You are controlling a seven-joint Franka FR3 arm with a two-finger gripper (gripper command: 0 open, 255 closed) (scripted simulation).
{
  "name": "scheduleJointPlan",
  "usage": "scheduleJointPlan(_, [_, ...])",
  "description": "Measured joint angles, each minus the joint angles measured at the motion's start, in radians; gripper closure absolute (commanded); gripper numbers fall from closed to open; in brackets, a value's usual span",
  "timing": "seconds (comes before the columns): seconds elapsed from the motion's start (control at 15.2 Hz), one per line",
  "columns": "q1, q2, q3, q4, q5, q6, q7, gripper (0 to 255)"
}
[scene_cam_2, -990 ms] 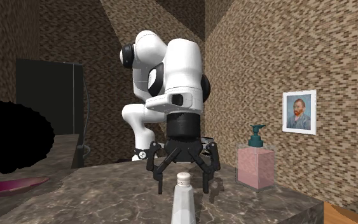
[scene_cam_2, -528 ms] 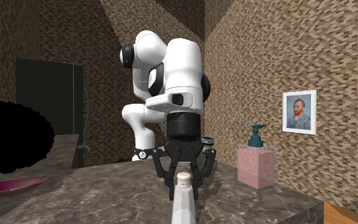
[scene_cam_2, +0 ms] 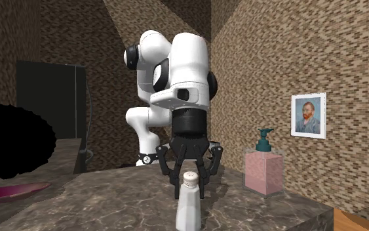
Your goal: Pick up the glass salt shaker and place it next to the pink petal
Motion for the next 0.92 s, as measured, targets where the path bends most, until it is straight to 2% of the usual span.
scheduleJointPlan(0.92, [-0.012,-0.079,0.020,0.083,0.050,-0.156,-0.044,255])
